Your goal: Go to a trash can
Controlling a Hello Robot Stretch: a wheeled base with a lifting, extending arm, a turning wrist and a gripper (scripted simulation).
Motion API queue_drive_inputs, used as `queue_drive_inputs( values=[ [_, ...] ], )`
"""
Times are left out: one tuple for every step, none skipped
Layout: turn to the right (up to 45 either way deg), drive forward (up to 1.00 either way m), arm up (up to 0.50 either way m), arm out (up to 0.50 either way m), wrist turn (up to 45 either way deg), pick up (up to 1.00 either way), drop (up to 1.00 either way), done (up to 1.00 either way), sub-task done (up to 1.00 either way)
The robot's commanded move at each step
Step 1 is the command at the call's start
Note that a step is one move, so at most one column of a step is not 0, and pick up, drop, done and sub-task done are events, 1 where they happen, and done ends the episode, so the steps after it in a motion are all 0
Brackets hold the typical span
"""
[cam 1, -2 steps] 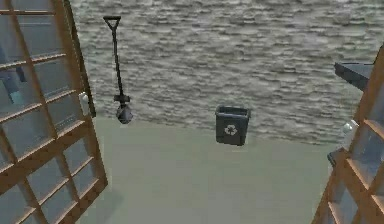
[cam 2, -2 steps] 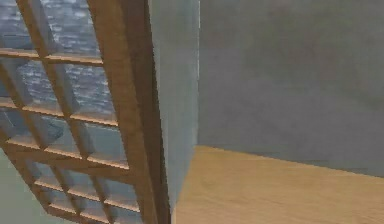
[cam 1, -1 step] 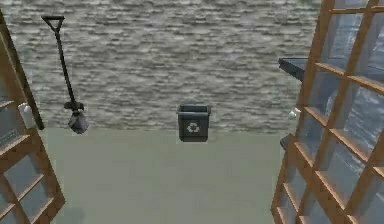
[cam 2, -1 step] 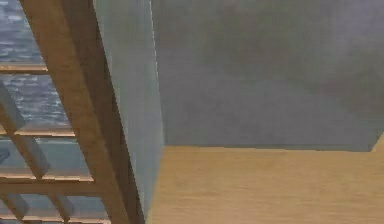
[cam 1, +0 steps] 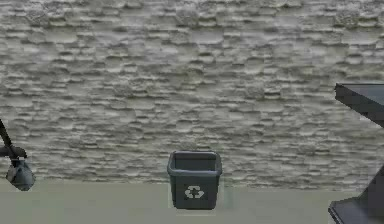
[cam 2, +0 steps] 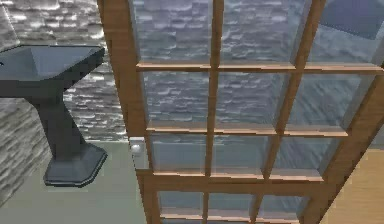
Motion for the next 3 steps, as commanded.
queue_drive_inputs(
  values=[
    [3.0, 0.00, 0.00, 0.00, 0.0, 0.00, 0.00, 0.00, 0.00],
    [0.0, 0.35, 0.00, 0.00, 0.0, 0.00, 0.00, 0.00, 0.00],
    [0.0, 0.00, 0.00, 0.00, 0.0, 0.00, 0.00, 1.00, 0.00]
  ],
)
